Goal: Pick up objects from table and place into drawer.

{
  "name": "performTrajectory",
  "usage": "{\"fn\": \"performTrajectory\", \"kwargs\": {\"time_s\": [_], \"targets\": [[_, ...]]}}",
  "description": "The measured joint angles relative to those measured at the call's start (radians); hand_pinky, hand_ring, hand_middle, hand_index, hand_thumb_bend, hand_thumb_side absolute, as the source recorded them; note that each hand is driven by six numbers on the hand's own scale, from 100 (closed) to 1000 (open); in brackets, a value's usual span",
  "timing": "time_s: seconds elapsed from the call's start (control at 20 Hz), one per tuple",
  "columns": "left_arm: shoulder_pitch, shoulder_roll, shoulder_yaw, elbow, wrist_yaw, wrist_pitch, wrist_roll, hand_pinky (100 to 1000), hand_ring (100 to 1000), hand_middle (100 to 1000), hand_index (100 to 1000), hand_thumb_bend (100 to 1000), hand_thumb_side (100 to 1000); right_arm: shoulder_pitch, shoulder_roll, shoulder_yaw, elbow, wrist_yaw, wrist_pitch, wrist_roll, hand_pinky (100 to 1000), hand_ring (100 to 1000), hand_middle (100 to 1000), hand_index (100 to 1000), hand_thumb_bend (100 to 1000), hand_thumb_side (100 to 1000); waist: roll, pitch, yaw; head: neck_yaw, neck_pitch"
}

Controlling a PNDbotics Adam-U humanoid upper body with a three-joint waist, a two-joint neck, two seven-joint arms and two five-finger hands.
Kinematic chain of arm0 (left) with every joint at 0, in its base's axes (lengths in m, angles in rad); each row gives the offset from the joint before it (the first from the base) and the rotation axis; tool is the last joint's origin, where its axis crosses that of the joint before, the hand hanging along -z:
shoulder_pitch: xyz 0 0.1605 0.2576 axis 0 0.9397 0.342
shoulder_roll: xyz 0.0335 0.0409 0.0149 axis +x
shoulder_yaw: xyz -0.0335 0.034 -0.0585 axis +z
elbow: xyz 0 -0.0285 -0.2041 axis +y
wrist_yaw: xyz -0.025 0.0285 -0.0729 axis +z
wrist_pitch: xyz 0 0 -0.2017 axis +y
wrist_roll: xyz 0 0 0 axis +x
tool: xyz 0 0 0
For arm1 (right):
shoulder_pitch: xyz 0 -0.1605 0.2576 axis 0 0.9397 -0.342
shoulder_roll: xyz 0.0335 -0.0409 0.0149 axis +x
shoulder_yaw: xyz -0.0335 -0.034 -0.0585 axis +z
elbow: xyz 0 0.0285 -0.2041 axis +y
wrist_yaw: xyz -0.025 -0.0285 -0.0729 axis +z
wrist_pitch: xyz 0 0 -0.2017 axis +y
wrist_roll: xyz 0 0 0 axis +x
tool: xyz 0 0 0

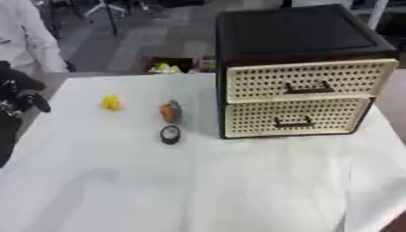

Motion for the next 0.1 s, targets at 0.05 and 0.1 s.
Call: {"fn": "performTrajectory", "kwargs": {"time_s": [0.05,0.1], "targets": [[0.000,0.000,0.000,0.000,0.003,-0.001,0.000,499,671,613,783,100,1000,0.000,0.010,-0.013,0.000,-0.004,-0.014,-0.014,259,570,636,766,147,633,-0.001,0.000,0.000,0.001,0.000],[0.000,0.000,0.000,0.000,0.006,-0.003,0.000,499,671,614,783,100,1000,0.000,0.021,-0.025,0.000,-0.010,-0.028,-0.029,278,578,644,769,121,631,-0.001,-0.001,0.002,0.002,0.001]]}}
